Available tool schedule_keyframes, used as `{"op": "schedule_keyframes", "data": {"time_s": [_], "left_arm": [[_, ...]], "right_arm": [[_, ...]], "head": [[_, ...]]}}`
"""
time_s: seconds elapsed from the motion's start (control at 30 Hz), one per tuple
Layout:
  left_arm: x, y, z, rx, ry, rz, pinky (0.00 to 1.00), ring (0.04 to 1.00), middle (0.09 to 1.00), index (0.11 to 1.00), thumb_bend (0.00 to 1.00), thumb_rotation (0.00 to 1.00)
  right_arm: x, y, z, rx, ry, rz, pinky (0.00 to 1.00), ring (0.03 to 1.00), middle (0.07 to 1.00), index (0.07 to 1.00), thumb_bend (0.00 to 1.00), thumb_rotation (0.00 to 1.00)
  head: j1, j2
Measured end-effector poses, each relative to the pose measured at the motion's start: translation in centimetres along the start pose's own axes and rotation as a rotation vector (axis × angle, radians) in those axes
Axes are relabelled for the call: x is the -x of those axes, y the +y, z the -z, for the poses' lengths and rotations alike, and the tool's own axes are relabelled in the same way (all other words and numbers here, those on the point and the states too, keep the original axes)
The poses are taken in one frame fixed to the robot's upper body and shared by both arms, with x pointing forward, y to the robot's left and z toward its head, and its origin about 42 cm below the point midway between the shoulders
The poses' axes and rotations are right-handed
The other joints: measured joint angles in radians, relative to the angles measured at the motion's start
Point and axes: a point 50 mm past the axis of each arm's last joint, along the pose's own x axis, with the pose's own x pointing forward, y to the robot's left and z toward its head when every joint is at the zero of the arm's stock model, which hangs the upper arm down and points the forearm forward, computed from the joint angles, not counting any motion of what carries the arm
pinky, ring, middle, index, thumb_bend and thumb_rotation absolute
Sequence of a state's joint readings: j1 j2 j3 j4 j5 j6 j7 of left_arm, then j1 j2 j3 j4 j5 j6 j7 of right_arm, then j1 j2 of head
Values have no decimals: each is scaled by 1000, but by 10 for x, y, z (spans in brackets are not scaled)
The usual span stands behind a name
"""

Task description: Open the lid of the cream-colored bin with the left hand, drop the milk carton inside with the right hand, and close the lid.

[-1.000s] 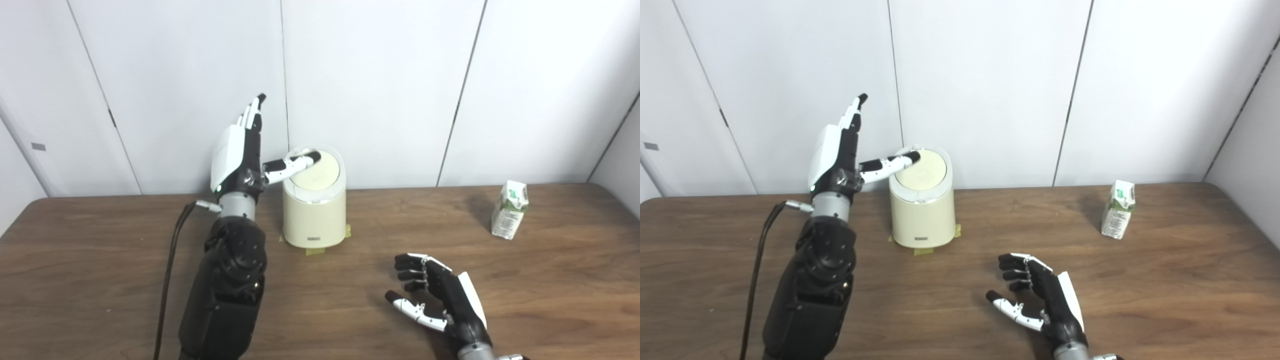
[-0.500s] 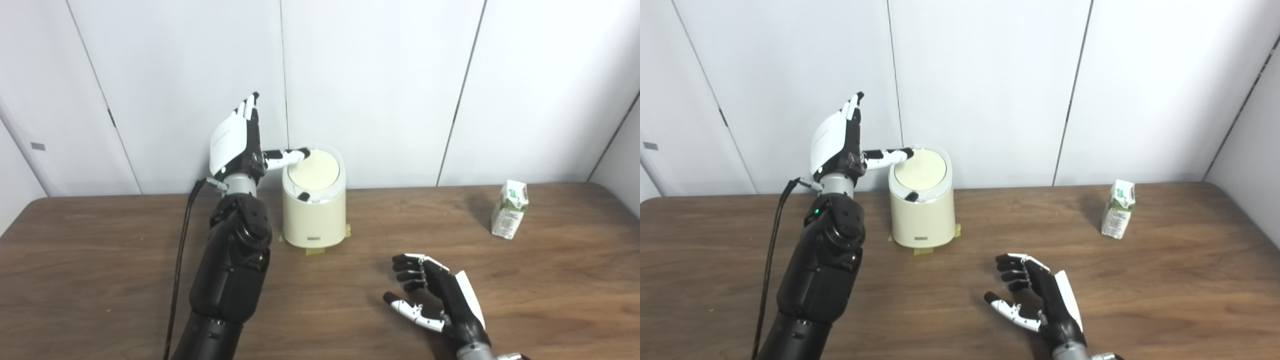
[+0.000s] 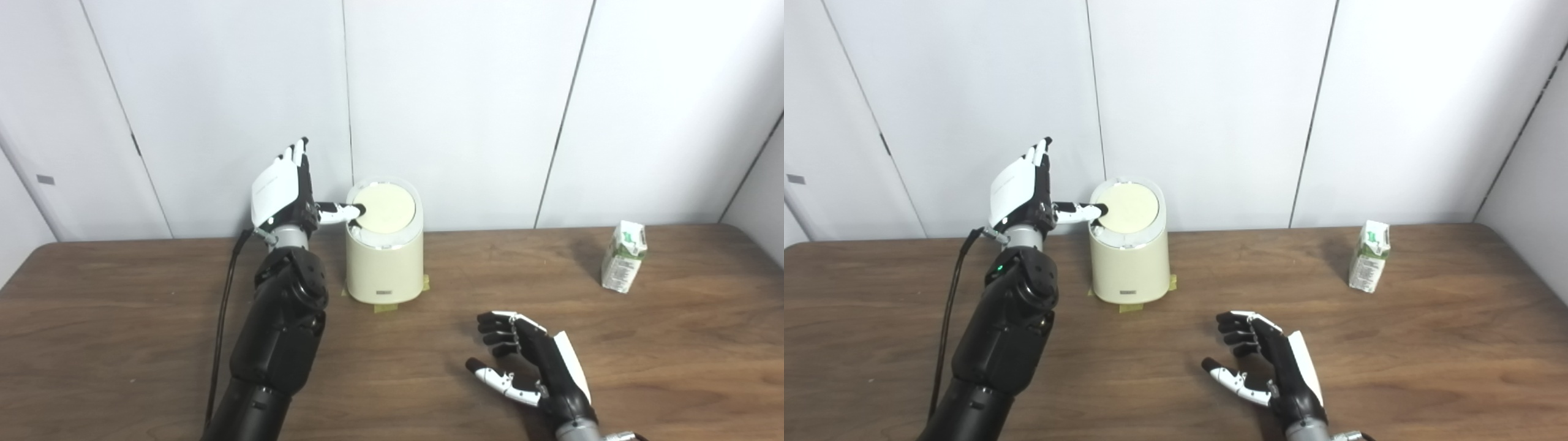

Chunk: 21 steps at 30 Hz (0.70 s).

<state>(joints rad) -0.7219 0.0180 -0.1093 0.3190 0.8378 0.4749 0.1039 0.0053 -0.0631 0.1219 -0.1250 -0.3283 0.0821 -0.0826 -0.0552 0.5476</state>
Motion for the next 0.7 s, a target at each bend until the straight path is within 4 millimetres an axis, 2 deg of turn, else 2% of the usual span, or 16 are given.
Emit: {"op": "schedule_keyframes", "data": {"time_s": [0.17, 0.4, 0.53, 0.7], "left_arm": [[0, -8, 4, 19, 14, 38, 1000, 1000, 1000, 1000, 912, 287], [2, -18, 10, 37, 32, 76, 1000, 1000, 1000, 1000, 929, 334], [2, -21, 13, 34, 35, 85, 1000, 1000, 1000, 1000, 928, 341], [3, -22, 11, 21, 23, 90, 1000, 1000, 1000, 1000, 945, 345]], "right_arm": [[0, 1, 0, 5, 3, 0, 581, 653, 671, 663, 313, 130], [-1, 2, -1, 13, 3, 1, 574, 647, 669, 662, 320, 128], [-1, 3, -2, 16, 4, 0, 576, 649, 672, 665, 316, 156], [-2, 3, -2, 22, 4, -1, 572, 646, 670, 664, 318, 137]], "head": [[-11, 3], [-14, 2], [-14, 2], [-17, 2]]}}
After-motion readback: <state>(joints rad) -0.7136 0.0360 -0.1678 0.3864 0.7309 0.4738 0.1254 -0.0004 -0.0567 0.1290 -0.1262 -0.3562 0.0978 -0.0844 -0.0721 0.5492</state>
